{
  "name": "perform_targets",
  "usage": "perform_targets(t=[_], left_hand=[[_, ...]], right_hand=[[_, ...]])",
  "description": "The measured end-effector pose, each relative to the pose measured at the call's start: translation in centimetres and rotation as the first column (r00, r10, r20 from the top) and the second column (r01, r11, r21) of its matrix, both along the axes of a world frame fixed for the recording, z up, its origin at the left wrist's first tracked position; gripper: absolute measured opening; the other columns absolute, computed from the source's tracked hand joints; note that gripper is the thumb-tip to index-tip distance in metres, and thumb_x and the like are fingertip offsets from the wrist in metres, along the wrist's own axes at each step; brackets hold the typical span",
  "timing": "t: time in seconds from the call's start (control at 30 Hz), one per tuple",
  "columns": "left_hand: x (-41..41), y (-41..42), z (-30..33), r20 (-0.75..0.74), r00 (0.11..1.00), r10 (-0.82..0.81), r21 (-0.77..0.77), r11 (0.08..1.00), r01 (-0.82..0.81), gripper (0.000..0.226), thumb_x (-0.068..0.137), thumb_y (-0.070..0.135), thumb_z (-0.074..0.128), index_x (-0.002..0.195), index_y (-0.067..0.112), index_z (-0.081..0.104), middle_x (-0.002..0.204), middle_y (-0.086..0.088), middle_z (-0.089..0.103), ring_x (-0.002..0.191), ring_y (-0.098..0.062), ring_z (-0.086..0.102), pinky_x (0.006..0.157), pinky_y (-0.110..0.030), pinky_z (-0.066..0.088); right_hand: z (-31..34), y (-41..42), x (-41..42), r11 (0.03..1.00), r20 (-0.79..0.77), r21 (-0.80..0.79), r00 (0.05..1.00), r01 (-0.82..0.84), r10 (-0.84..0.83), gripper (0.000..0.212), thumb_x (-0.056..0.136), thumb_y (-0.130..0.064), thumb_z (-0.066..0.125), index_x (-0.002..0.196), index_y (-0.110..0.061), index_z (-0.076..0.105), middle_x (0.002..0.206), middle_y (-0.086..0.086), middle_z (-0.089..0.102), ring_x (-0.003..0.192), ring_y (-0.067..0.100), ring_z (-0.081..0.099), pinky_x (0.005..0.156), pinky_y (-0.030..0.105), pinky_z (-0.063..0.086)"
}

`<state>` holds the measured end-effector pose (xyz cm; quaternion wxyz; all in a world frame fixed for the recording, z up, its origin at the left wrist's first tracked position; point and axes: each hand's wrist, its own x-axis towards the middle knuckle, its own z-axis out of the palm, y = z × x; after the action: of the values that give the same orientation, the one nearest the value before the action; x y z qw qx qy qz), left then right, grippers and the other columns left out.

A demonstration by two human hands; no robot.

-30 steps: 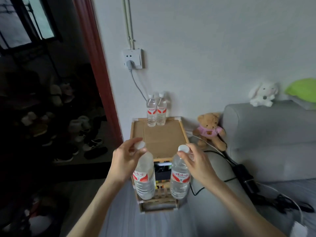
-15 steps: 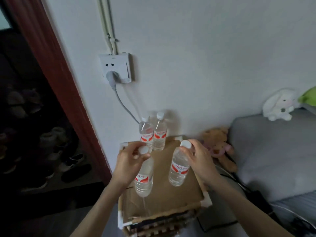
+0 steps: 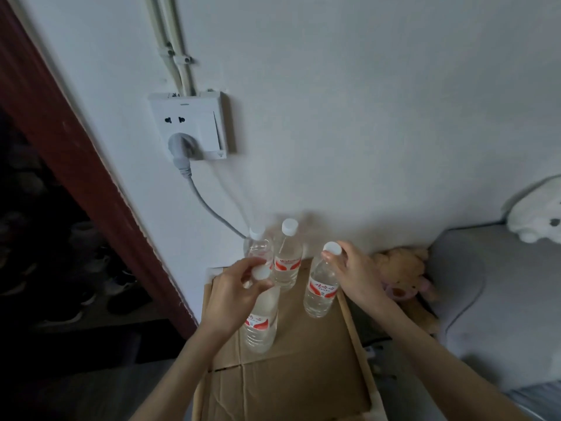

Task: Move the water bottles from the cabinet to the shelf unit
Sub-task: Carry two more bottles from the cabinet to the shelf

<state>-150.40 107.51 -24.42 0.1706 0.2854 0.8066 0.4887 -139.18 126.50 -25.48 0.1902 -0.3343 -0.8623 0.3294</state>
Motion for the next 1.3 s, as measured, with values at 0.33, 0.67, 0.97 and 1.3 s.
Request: perform_targets(t=[0.33,0.67,0.97,1.3], left_hand=[[0.6,2.0,-0.8,-0.201,0.979,-0.010,-0.120,0.993,-0.015,0.042,0.072,0.055,0.043,0.112,0.045,0.045,0.113,0.015,0.056,0.102,-0.013,0.057,0.090,-0.049,0.045],[-0.2,1.4,-0.1,-0.176,0.982,-0.074,-0.204,0.978,0.037,0.044,0.078,0.015,0.068,0.120,0.025,0.057,0.100,0.014,0.058,0.093,-0.011,0.059,0.090,-0.035,0.048],[-0.2,1.7,0.4,-0.217,0.953,-0.211,-0.212,0.963,0.165,0.045,0.085,0.009,0.060,0.125,0.025,0.051,0.125,0.020,0.046,0.110,-0.005,0.051,0.090,-0.018,0.044],[-0.4,1.8,0.7,-0.255,0.954,-0.161,-0.241,0.966,0.099,0.039,0.081,0.017,0.065,0.117,0.025,0.055,0.102,0.017,0.050,0.085,0.005,0.051,0.075,-0.013,0.039]], right_hand=[[-1.0,4.3,-1.7,0.972,-0.029,-0.093,0.977,-0.214,0.212,0.044,0.089,-0.036,0.053,0.127,-0.017,0.043,0.122,-0.003,0.052,0.112,0.012,0.050,0.092,0.032,0.047],[-0.5,6.5,-0.9,0.942,-0.033,-0.060,0.944,-0.329,0.327,0.032,0.083,-0.019,0.064,0.114,-0.019,0.055,0.106,-0.005,0.061,0.098,0.009,0.056,0.083,0.023,0.046],[0.0,6.5,-1.0,0.883,0.057,-0.045,0.881,-0.467,0.469,0.043,0.091,-0.016,0.051,0.133,-0.024,0.043,0.134,-0.002,0.048,0.113,0.016,0.052,0.099,0.034,0.045],[1.2,7.2,-2.8,0.909,0.173,0.011,0.896,-0.416,0.408,0.041,0.083,-0.032,0.064,0.118,-0.018,0.048,0.120,-0.001,0.055,0.107,0.018,0.053,0.090,0.034,0.047]])
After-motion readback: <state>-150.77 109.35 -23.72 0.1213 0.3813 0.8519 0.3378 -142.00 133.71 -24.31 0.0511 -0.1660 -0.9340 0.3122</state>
